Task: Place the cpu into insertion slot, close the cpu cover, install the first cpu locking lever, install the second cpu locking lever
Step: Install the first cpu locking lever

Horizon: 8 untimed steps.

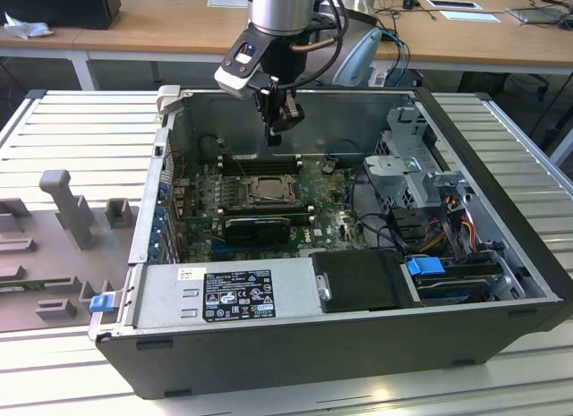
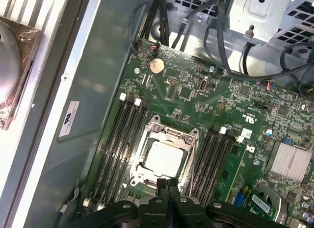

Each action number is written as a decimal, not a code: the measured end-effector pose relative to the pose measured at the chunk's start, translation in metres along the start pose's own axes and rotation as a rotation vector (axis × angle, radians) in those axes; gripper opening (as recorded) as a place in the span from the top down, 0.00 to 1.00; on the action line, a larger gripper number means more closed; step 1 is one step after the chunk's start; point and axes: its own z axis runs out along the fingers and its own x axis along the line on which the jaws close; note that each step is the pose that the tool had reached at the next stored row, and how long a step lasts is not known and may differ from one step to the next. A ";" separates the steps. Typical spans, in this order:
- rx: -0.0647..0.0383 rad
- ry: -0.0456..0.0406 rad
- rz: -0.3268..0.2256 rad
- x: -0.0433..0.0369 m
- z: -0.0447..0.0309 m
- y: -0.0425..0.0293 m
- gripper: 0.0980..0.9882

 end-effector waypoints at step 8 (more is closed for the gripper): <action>0.001 0.0004 -0.063 0.0000 0.0000 0.0000 0.99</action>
